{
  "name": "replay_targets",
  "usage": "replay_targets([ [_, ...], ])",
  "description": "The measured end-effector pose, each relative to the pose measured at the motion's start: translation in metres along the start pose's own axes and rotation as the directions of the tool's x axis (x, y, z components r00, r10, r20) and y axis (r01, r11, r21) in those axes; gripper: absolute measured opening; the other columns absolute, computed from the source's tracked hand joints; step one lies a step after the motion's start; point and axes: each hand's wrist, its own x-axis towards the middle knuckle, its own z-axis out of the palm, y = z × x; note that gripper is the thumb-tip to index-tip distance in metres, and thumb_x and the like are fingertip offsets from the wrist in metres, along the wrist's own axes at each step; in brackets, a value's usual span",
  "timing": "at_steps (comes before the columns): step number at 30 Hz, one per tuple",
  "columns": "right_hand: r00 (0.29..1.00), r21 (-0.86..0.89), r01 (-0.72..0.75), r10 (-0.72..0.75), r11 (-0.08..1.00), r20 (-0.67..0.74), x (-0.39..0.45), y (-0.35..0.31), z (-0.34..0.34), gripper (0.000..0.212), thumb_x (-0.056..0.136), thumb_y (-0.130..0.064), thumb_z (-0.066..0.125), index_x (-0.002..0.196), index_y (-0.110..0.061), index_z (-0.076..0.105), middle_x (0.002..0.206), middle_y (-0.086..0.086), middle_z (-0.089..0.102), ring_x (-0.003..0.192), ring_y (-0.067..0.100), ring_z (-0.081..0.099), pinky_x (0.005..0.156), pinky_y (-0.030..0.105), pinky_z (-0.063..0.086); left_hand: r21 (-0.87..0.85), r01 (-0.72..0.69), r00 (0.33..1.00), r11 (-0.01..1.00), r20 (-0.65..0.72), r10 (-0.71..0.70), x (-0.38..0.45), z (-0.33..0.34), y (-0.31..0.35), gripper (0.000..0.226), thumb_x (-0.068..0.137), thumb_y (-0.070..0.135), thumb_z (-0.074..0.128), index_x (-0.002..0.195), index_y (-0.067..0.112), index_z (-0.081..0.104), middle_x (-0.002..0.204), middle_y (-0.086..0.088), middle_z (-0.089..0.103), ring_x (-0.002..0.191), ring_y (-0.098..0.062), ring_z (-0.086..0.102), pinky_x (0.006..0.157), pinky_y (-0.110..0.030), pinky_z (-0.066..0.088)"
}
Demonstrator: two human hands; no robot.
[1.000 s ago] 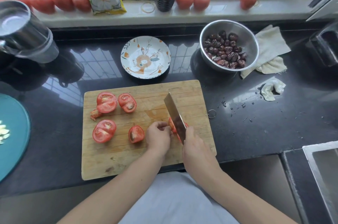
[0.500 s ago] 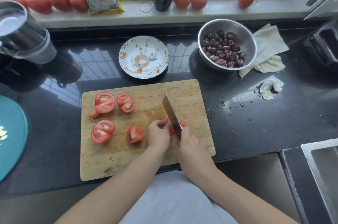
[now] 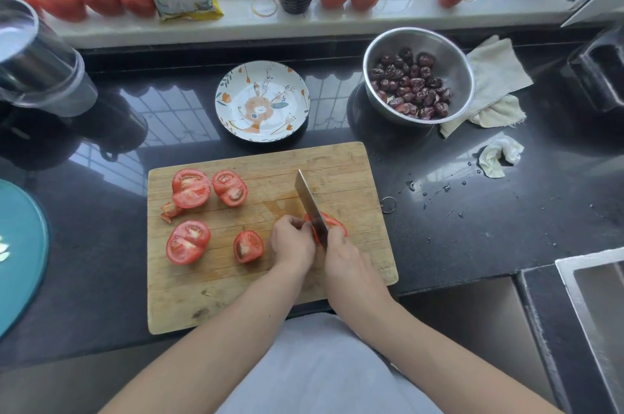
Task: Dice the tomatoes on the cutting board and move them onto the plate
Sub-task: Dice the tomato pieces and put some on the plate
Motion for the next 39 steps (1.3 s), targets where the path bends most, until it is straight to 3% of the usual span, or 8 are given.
replay_targets([
  [5,0.999,-0.034,-0.012,0.014,0.999,0.036,-0.012,0.004,0.001,0.049,0.088,0.006,0.038,0.132,-0.014,0.028,0.107,0.011,0.056,0.095,0.039,0.059,0.073,0.045,0.044,0.018,-0.021,1.000,1.000,-0.001,0.021,0.003,0.000,-0.001,0.015,0.099,0.022,0.063,0.085,0.021,0.066,0.092,-0.002,0.074,0.089,-0.025,0.071,0.083,-0.041,0.058],
  [8,0.999,-0.086,-0.039,0.041,0.995,0.013,-0.010,0.001,0.006,0.044,0.091,0.004,0.038,0.132,-0.012,0.029,0.110,0.010,0.057,0.098,0.034,0.060,0.069,0.038,0.036,0.010,-0.017,1.000,1.000,0.008,0.017,0.005,0.000,-0.004,0.016,0.098,0.023,0.063,0.082,0.022,0.065,0.088,-0.001,0.075,0.085,-0.026,0.072,0.082,-0.044,0.060],
  [13,0.997,-0.052,-0.070,0.069,0.996,-0.029,0.019,-0.010,0.022,0.038,0.102,-0.012,0.034,0.138,-0.017,0.024,0.125,0.010,0.053,0.103,0.036,0.061,0.077,0.045,0.045,0.077,-0.044,0.999,0.996,-0.002,0.045,0.008,-0.002,0.000,0.021,0.100,0.024,0.063,0.079,0.024,0.058,0.094,-0.002,0.071,0.091,-0.026,0.067,0.083,-0.039,0.056],
  [19,0.997,-0.157,-0.078,0.081,0.984,0.013,-0.021,0.000,0.029,0.049,0.088,0.006,0.048,0.126,-0.015,0.025,0.115,0.006,0.051,0.098,0.029,0.060,0.075,0.036,0.044,0.101,-0.036,0.999,0.994,0.003,0.035,0.013,-0.001,-0.004,0.015,0.101,0.025,0.062,0.086,0.022,0.061,0.094,-0.002,0.070,0.090,-0.025,0.067,0.084,-0.043,0.058],
  [26,0.995,-0.065,-0.079,0.075,0.995,-0.062,0.036,-0.017,0.025,0.028,0.101,-0.012,0.040,0.127,-0.016,0.031,0.121,0.009,0.053,0.102,0.034,0.063,0.069,0.038,0.040,0.133,-0.080,0.997,0.988,0.017,0.079,0.017,-0.003,-0.003,0.015,0.100,0.027,0.064,0.091,0.015,0.065,0.094,-0.004,0.070,0.091,-0.027,0.064,0.076,-0.032,0.044],
  [32,0.996,-0.121,-0.088,0.085,0.989,-0.034,0.002,0.002,0.031,0.055,0.098,-0.004,0.042,0.145,-0.013,0.017,0.117,0.007,0.054,0.098,0.033,0.063,0.075,0.043,0.046,0.156,-0.068,0.997,0.985,-0.014,0.071,0.018,0.003,-0.006,0.016,0.099,0.029,0.063,0.085,0.022,0.061,0.089,-0.003,0.073,0.083,-0.025,0.070,0.074,-0.038,0.056],
  [37,0.993,-0.010,-0.105,0.104,0.994,-0.053,0.031,-0.009,0.025,0.022,0.104,-0.016,0.034,0.125,-0.019,0.030,0.123,0.008,0.052,0.102,0.036,0.061,0.070,0.041,0.038,0.161,-0.066,0.998,0.985,-0.008,0.068,0.015,0.000,-0.002,0.018,0.100,0.033,0.063,0.089,0.018,0.062,0.094,-0.002,0.068,0.091,-0.026,0.063,0.074,-0.033,0.043],
  [39,0.994,-0.005,-0.084,0.084,0.996,-0.064,0.034,-0.008,0.023,0.021,0.103,-0.015,0.034,0.123,-0.018,0.033,0.123,0.009,0.053,0.103,0.036,0.061,0.071,0.041,0.037,0.144,-0.068,0.998,0.987,0.001,0.068,0.013,0.000,-0.002,0.021,0.100,0.034,0.063,0.088,0.017,0.062,0.093,-0.003,0.068,0.091,-0.027,0.063,0.074,-0.033,0.045],
])
